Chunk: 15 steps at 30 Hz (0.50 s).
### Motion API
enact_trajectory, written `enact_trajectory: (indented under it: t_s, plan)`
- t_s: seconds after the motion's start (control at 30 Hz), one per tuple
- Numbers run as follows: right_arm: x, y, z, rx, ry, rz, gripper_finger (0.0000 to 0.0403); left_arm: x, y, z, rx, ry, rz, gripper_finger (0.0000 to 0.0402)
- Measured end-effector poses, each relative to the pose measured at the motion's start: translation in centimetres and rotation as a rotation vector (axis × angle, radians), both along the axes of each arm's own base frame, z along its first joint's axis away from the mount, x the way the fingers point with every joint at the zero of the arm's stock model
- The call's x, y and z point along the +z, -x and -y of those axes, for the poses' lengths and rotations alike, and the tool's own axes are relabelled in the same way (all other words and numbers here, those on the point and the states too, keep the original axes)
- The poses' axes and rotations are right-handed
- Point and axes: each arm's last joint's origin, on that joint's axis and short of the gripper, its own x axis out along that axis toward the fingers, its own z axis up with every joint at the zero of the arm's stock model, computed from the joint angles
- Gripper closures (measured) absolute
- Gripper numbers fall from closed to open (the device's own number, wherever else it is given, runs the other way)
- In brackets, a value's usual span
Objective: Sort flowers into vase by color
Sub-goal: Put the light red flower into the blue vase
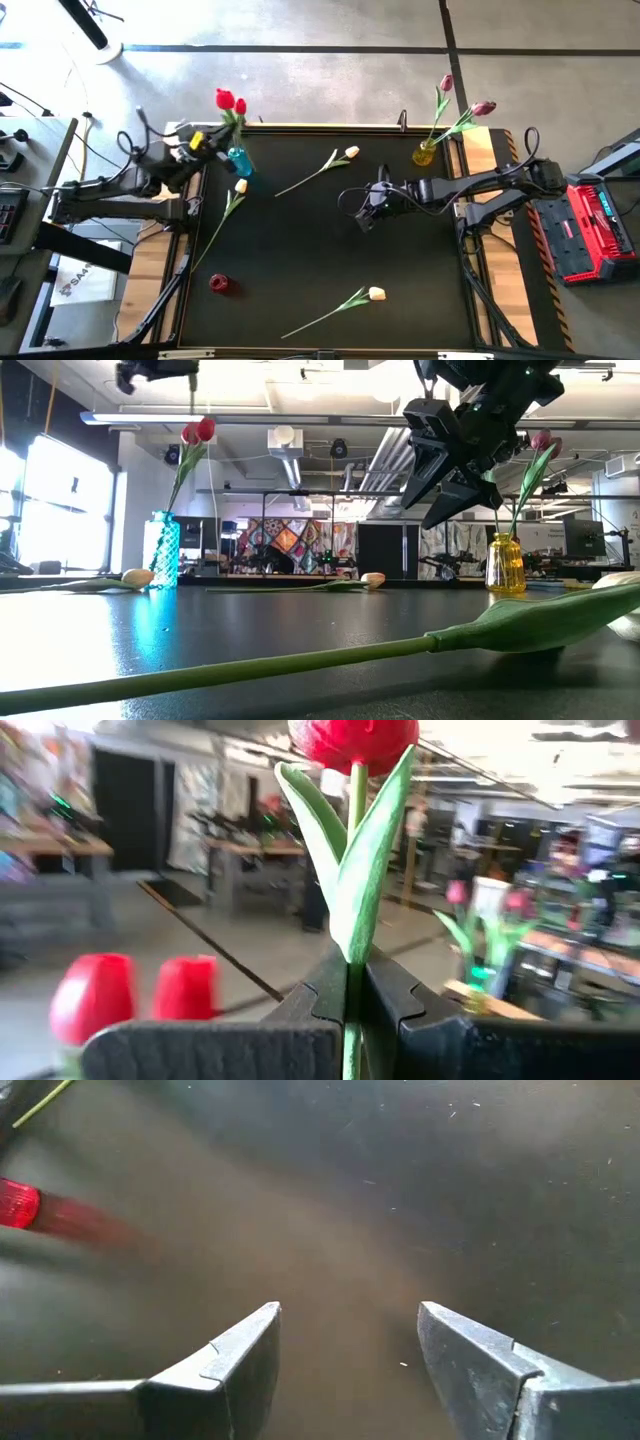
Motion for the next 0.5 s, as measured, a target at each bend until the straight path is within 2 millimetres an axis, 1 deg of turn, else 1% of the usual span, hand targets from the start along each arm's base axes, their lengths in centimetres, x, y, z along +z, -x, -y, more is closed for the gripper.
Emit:
enact_trajectory:
  t_s: [0.13, 0.27, 0.5]
  plan:
    - [0.0, 0.0, 0.0, 0.015, 0.011, -0.002, 0.0179, -0.6, 1.2, -0.2, 0.095, -0.083, -0.067, 0.0401]
    - [0.0, 0.0, 0.1, 0.015, 0.013, -0.003, 0.0179, -0.4, 2.0, -0.4, 0.192, -0.115, -0.101, 0.0401]
    - [0.0, 0.0, 0.7, 0.001, 0.01, -0.003, 0.0179, -0.3, 2.6, -0.9, 0.257, -0.133, -0.12, 0.0401]
